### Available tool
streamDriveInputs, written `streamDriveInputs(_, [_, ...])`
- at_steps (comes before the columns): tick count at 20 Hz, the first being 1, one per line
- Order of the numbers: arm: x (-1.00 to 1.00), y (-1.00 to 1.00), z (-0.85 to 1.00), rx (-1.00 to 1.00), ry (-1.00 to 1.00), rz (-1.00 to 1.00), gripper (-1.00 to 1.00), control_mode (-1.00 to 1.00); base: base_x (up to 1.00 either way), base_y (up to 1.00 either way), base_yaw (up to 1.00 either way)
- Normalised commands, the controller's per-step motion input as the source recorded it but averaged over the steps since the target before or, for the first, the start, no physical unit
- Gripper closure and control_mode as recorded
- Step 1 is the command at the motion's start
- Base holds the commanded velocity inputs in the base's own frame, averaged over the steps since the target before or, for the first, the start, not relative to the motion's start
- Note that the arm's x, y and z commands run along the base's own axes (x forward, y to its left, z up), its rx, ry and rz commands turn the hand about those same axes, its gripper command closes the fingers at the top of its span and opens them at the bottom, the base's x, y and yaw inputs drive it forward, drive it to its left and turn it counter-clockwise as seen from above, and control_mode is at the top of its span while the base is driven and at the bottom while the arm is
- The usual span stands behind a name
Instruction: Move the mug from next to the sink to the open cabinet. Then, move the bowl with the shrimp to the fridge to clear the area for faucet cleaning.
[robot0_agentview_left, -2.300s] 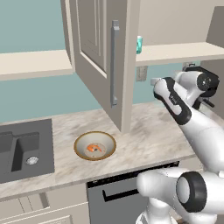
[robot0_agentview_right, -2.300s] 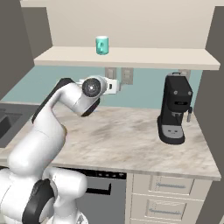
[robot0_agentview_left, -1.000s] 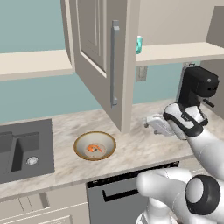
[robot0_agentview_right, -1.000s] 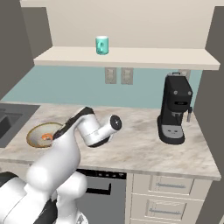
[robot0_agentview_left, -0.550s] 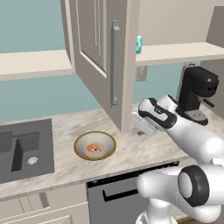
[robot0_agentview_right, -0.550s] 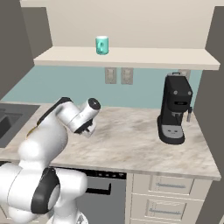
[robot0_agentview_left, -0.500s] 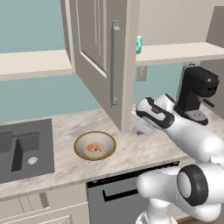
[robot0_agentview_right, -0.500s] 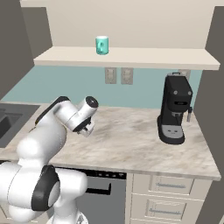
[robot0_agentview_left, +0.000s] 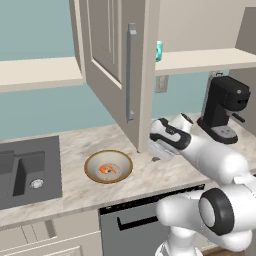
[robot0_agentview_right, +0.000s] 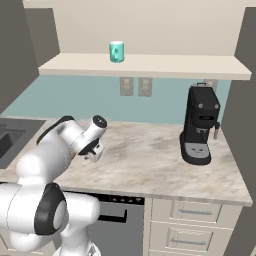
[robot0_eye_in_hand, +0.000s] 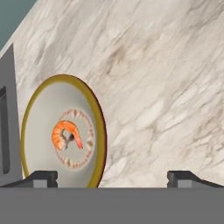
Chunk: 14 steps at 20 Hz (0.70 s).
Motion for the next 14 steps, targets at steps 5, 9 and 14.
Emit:
streamDriveInputs(5, [0.02,0.45,-0.19,0.00,0.00,0.00,-1.00,-1.00,0.00,0.00,0.00])
streamDriveInputs(9, [0.12,0.40,-0.14,0.00,0.01,0.00,-1.00,-1.00,0.00,0.00,0.00])
streamDriveInputs(14, [0.10,0.09,-0.20,0.00,0.00,0.00,-1.00,-1.00,0.00,0.00,0.00])
